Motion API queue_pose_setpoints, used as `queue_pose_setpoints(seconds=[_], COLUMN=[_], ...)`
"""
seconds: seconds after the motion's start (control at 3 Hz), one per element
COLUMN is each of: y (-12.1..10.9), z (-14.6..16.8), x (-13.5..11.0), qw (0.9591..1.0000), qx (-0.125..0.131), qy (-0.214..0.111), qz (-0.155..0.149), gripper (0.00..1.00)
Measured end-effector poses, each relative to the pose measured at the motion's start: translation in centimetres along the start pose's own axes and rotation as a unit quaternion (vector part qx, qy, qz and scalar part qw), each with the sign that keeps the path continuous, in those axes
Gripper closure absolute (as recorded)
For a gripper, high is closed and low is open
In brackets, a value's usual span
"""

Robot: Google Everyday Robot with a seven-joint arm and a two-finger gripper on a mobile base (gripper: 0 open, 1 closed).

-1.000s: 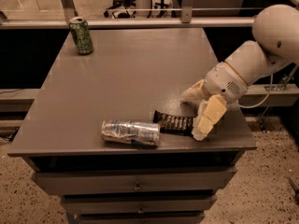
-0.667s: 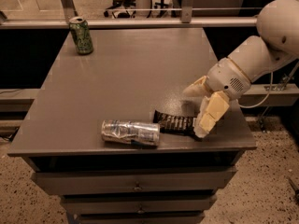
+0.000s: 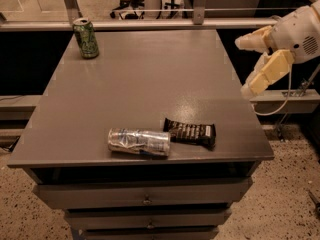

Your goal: Move rxbar chocolate near redbull can

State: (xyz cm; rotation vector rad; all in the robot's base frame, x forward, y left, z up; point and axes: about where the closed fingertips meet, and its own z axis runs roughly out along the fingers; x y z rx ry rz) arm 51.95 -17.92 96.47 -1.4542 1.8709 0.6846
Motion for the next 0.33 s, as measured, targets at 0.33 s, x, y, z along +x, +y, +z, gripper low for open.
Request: queue_pose_setpoints(seconds=[0.33], y=[-0.21], z=[-0.35], x=[-0.54], qw=[1.0000], qx=[0.006], qy=[-0.003], qz=[-0.005], gripper=[0.00])
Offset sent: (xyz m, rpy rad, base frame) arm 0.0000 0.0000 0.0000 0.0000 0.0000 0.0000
